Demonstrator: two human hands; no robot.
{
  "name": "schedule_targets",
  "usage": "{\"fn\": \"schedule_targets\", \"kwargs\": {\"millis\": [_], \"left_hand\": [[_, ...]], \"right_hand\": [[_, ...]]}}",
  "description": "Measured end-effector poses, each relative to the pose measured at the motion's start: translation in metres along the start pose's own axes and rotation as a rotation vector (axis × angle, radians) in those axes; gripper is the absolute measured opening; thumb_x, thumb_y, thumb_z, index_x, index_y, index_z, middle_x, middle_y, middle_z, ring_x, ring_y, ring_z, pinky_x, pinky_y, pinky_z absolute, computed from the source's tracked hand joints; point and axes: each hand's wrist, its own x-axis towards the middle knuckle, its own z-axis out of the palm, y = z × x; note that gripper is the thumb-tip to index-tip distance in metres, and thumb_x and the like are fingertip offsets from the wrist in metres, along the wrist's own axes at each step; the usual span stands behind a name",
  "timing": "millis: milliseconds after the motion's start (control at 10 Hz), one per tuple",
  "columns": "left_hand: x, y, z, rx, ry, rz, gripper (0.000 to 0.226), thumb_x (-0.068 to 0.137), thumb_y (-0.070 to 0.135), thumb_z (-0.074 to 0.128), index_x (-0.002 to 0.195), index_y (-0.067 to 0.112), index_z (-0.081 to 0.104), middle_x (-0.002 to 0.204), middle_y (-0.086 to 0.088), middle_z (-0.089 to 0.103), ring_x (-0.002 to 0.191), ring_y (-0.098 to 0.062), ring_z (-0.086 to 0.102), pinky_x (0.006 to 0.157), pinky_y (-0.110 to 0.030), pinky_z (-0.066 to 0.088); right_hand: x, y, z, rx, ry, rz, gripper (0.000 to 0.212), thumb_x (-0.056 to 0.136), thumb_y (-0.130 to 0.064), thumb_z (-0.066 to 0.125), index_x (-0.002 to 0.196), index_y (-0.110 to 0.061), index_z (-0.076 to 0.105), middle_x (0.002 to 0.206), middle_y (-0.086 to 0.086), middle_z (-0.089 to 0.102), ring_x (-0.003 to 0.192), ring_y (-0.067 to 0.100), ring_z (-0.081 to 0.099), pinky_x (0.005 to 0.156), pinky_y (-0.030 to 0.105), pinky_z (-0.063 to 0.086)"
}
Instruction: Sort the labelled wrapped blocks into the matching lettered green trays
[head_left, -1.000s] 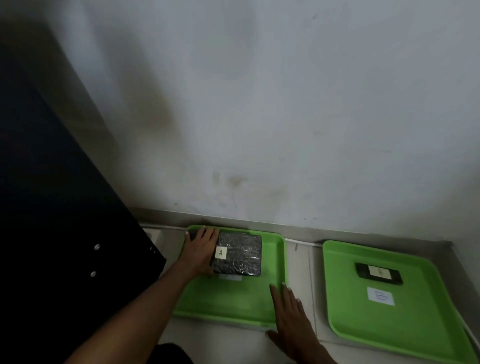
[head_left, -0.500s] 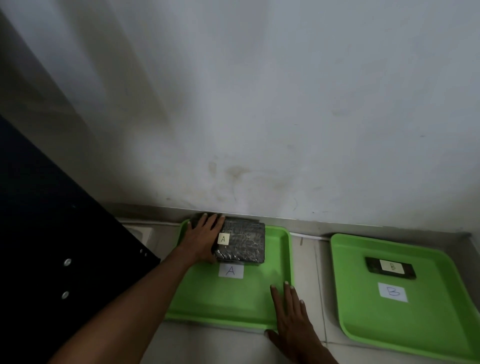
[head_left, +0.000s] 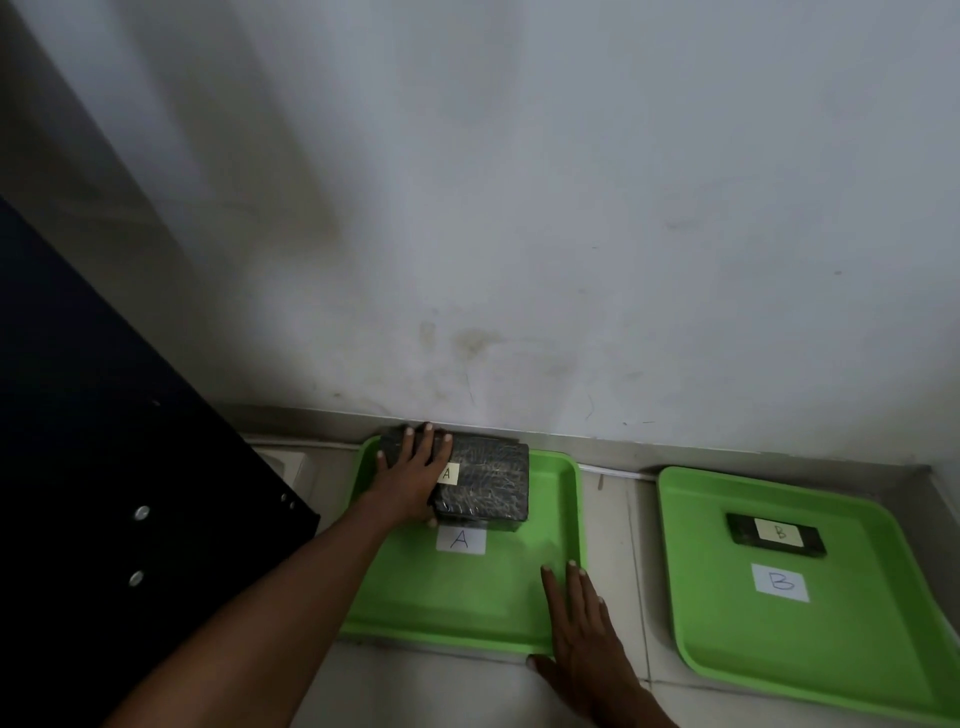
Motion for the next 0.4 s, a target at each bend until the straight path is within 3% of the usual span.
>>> {"fn": "schedule_targets", "kwargs": {"millis": [100, 200, 300, 400], "left_hand": [[-0.007, 0.006, 0.006, 0.018, 0.049, -0.007, 0.114, 0.082, 0.021, 0.075, 0.153, 0.02, -0.013, 0.16, -0.011, -0.027, 0.147, -0.039, -0.019, 0.113, -0.072, 0.008], [-0.016, 0.008, 0.005, 0.01, 0.086, -0.026, 0.113, 0.081, 0.02, 0.076, 0.154, 0.022, -0.011, 0.162, -0.012, -0.02, 0.148, -0.039, -0.012, 0.115, -0.068, 0.011], [-0.028, 0.011, -0.001, 0.02, 0.11, -0.043, 0.116, 0.079, 0.024, 0.079, 0.154, 0.018, -0.01, 0.162, -0.015, -0.018, 0.149, -0.04, -0.008, 0.117, -0.064, 0.013], [-0.045, 0.018, -0.01, 0.02, 0.205, -0.013, 0.107, 0.084, 0.027, 0.074, 0.154, 0.016, -0.006, 0.162, -0.016, -0.014, 0.15, -0.038, -0.005, 0.118, -0.061, 0.015]], "right_hand": [[-0.001, -0.001, 0.001, 0.014, 0.004, -0.008, 0.122, 0.055, -0.069, 0.068, 0.147, -0.009, 0.016, 0.14, 0.032, 0.04, 0.125, 0.045, 0.045, 0.088, 0.052, 0.051], [-0.003, -0.001, -0.006, 0.042, 0.027, -0.02, 0.112, 0.067, -0.071, 0.051, 0.149, -0.014, -0.001, 0.152, 0.03, 0.016, 0.138, 0.043, 0.02, 0.106, 0.05, 0.026], [-0.007, -0.001, -0.016, 0.047, 0.036, -0.011, 0.107, 0.072, -0.071, 0.042, 0.149, -0.015, -0.007, 0.154, 0.027, 0.003, 0.142, 0.042, 0.004, 0.11, 0.046, 0.012], [-0.011, -0.005, -0.029, 0.088, 0.119, -0.011, 0.107, 0.073, -0.07, 0.048, 0.148, -0.016, -0.005, 0.153, 0.03, 0.011, 0.14, 0.044, 0.011, 0.11, 0.051, 0.022]]}}
